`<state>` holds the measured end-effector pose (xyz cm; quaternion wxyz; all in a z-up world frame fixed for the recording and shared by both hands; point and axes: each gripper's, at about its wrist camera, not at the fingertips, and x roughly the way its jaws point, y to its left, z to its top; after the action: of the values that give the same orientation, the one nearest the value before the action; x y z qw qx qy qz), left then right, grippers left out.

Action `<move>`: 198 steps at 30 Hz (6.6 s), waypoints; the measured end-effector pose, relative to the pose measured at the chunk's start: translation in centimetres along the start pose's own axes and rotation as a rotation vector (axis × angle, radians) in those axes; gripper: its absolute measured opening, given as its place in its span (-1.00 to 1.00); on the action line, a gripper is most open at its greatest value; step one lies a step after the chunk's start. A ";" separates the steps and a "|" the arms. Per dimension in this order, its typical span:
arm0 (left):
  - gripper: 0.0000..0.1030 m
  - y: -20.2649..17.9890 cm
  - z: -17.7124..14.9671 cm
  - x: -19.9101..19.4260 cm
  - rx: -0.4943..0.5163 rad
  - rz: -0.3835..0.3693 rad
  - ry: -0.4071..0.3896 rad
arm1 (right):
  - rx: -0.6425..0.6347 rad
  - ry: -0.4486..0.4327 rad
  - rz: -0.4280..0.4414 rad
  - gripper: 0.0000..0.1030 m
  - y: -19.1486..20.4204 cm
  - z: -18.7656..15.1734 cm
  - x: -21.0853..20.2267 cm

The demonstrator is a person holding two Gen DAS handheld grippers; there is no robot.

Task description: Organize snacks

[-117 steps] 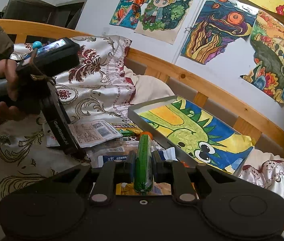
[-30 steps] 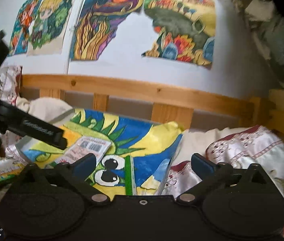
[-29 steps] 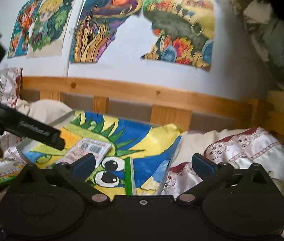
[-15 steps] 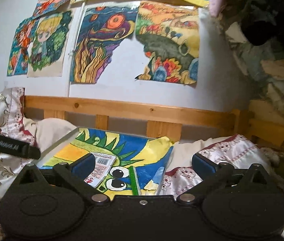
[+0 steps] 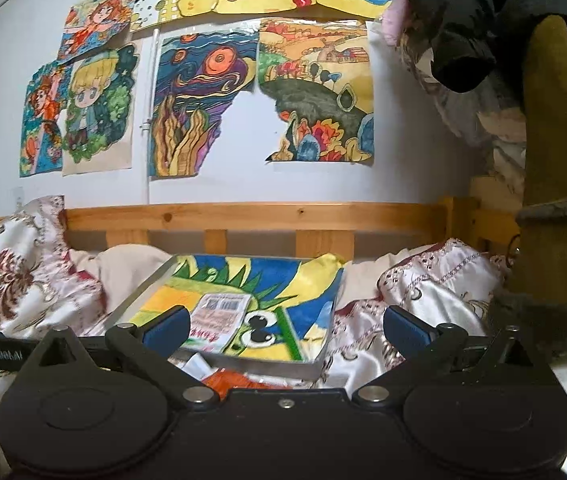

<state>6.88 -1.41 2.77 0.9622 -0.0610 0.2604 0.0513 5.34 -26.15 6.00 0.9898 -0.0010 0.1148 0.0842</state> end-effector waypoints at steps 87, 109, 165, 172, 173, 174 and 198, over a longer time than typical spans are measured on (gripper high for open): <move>0.99 0.2 -4.5 1.3 0.243 0.064 0.252 | -0.028 0.466 0.062 0.99 2.4 -3.4 0.9; 0.99 -2.0 -4.6 2.1 0.305 -0.038 0.211 | -0.129 0.468 0.218 0.99 1.0 -2.8 8.1; 0.91 -7.9 -3.5 6.8 0.563 -0.377 0.277 | 0.209 0.533 0.294 0.98 -2.5 -3.1 13.0; 0.91 -7.8 -3.7 7.3 0.537 -0.375 0.307 | 0.127 0.621 0.258 0.98 -0.7 -5.0 15.1; 0.91 -7.8 -3.7 7.4 0.532 -0.375 0.312 | 0.094 0.620 0.245 0.98 -0.3 -5.1 15.1; 0.91 -7.7 -3.8 7.4 0.528 -0.375 0.315 | 0.065 0.619 0.233 0.98 0.0 -5.2 15.0; 0.71 -5.1 -2.8 11.6 0.215 -0.457 0.556 | 0.096 0.592 0.278 0.82 -3.2 -3.8 13.7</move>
<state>16.17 -6.03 -5.05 0.8422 -0.0277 0.4953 -0.2112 18.17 -27.14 -0.85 0.8914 0.0370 0.4002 0.2092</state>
